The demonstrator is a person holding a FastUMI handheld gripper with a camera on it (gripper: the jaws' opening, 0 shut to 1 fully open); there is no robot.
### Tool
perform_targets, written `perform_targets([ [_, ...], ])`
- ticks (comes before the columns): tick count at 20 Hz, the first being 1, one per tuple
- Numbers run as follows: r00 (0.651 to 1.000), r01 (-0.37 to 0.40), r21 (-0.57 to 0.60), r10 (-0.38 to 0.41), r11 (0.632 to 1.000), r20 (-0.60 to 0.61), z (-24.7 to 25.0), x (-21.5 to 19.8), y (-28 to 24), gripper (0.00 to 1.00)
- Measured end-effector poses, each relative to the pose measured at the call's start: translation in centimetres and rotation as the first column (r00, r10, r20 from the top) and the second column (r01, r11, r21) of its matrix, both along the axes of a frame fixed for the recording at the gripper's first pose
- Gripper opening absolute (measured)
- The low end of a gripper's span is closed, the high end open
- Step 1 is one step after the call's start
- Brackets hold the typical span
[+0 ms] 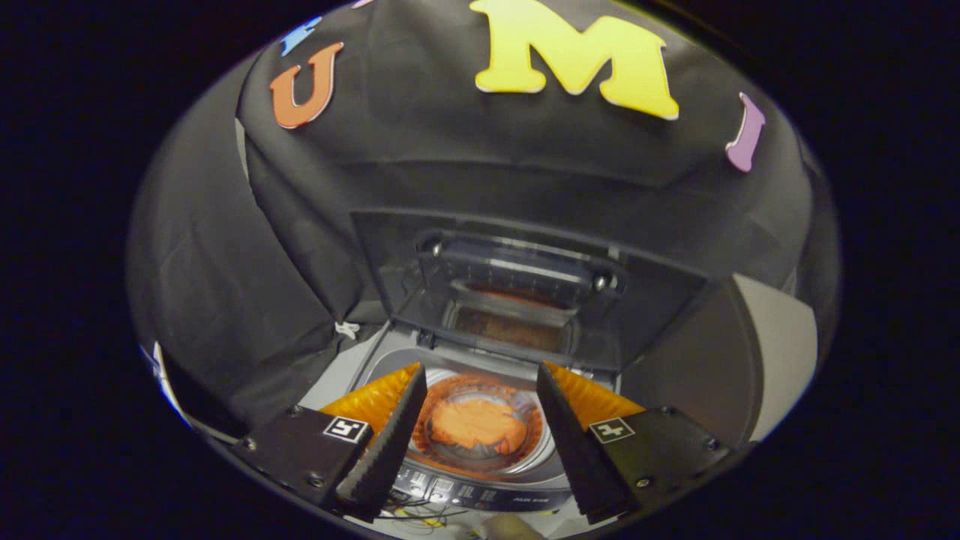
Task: Put the clothes into the washing machine and then close the washing machine lid.
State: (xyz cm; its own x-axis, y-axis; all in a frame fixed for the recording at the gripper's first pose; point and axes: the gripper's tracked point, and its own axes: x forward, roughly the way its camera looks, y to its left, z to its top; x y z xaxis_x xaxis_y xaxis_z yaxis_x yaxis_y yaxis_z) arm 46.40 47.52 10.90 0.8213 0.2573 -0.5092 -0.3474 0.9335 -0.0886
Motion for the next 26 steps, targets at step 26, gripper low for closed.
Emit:
perform_targets([
  [26, 0.978, 0.197, 0.177, -0.206, 0.964, 0.035, 7.6, 10.5, 0.0, 0.93],
])
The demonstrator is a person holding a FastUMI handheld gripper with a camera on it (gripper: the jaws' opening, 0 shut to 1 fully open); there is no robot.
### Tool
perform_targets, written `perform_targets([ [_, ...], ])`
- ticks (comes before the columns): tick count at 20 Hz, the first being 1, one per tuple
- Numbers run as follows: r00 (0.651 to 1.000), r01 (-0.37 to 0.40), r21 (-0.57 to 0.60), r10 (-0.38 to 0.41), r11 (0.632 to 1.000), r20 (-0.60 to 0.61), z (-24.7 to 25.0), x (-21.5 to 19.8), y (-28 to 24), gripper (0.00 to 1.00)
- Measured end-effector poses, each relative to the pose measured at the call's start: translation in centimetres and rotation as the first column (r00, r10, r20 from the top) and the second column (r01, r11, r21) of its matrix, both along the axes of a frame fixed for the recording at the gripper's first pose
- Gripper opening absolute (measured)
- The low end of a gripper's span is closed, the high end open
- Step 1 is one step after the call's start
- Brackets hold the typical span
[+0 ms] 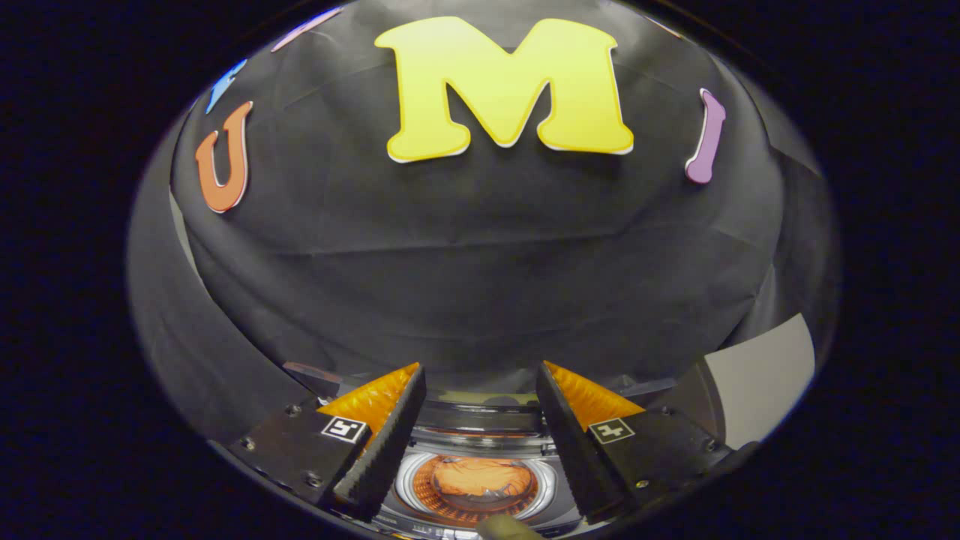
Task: Put the clothes into the washing machine and then close the washing machine lid.
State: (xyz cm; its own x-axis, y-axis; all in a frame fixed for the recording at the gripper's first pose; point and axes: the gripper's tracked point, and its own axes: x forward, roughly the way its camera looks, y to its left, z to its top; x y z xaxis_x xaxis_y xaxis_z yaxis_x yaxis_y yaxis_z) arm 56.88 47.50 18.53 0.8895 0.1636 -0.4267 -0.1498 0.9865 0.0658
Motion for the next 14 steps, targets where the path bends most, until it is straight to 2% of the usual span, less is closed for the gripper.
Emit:
perform_targets([
  [7, 0.998, 0.068, -0.006, -0.068, 0.998, 0.001, -0.5, 1.2, 0.0, 0.93],
  [14, 0.994, 0.068, -0.006, -0.067, 0.998, 0.084, -0.6, 1.2, 0.0, 0.94],
])
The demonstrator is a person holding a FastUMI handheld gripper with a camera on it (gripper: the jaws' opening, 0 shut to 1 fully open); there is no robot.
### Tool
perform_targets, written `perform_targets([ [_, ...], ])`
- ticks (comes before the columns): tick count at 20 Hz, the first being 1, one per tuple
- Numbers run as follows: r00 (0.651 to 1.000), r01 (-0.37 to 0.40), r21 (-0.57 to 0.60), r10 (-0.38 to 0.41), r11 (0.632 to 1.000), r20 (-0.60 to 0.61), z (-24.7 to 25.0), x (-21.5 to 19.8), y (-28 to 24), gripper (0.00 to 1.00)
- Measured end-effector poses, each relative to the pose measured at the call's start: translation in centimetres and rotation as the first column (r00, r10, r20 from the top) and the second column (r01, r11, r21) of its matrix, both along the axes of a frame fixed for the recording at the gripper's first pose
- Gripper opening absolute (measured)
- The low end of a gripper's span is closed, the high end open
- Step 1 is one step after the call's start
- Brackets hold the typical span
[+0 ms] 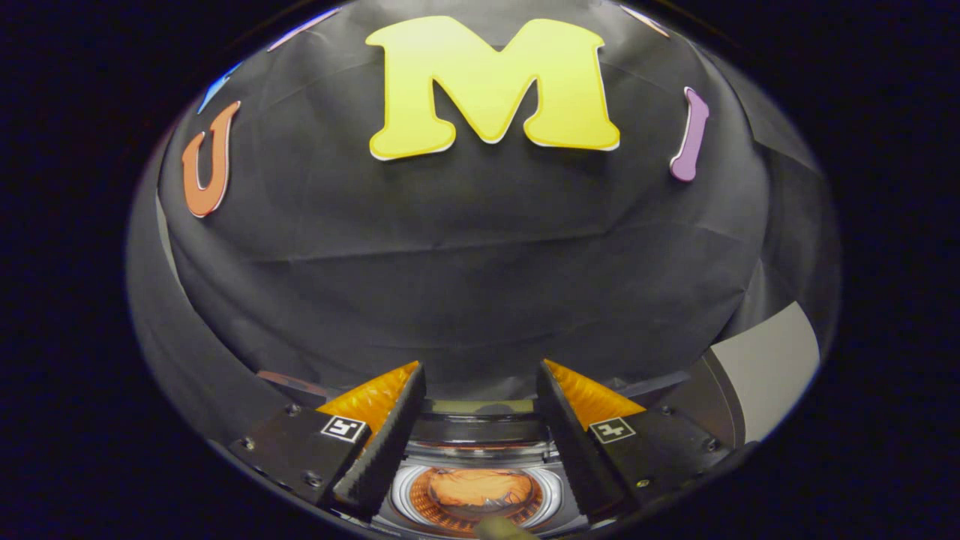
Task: Put the clothes into the washing machine and then close the washing machine lid.
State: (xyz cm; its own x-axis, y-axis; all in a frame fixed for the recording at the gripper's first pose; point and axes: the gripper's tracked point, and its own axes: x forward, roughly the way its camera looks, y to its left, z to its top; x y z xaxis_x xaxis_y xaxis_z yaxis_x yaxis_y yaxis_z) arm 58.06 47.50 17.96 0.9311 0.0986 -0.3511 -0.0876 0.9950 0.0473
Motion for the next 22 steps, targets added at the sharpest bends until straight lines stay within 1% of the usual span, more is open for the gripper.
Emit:
perform_targets([
  [8, 0.998, -0.013, -0.006, 0.013, 1.0, 0.056, -0.1, -1.1, -0.2, 0.94],
  [13, 0.997, -0.019, -0.008, 0.02, 1.0, 0.075, -0.6, -2.8, -0.4, 0.94],
  [18, 0.99, -0.023, -0.013, 0.024, 1.0, 0.137, -1.1, -4.7, -0.6, 0.94],
  [22, 0.988, -0.022, -0.014, 0.023, 1.0, 0.151, -1.5, -6.0, -0.8, 0.94],
])
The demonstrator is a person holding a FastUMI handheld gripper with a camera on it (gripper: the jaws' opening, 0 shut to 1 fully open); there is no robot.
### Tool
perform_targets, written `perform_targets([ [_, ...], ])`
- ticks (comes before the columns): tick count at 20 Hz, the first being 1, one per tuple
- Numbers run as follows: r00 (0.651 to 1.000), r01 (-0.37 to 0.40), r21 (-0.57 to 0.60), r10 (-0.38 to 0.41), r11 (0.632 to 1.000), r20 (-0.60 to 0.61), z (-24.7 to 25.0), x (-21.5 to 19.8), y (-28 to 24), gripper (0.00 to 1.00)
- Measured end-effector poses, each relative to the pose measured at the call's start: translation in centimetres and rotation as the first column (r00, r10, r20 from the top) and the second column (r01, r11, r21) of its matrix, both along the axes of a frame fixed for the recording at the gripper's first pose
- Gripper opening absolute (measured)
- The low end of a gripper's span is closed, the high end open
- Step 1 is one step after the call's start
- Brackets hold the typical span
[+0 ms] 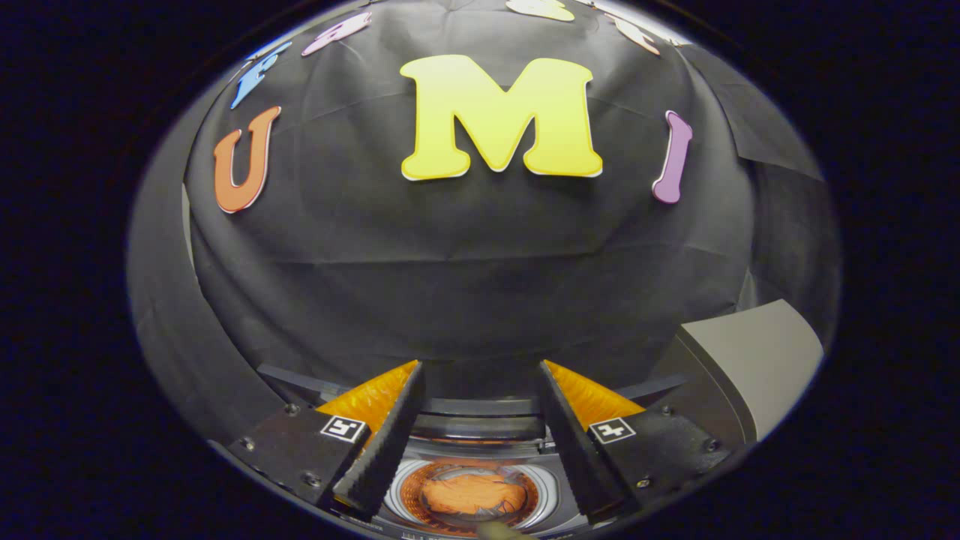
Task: Put the clothes into the washing machine and then close the washing machine lid.
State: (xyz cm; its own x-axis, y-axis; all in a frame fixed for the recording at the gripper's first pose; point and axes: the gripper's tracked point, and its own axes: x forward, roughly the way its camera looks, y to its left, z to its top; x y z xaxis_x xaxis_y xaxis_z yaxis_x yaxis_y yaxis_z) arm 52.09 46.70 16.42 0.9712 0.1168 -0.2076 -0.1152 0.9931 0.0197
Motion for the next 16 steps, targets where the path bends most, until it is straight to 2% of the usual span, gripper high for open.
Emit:
perform_targets([
  [16, 0.999, -0.047, -0.032, 0.046, 0.998, -0.023, -3.4, -5.4, -0.6, 0.94],
])
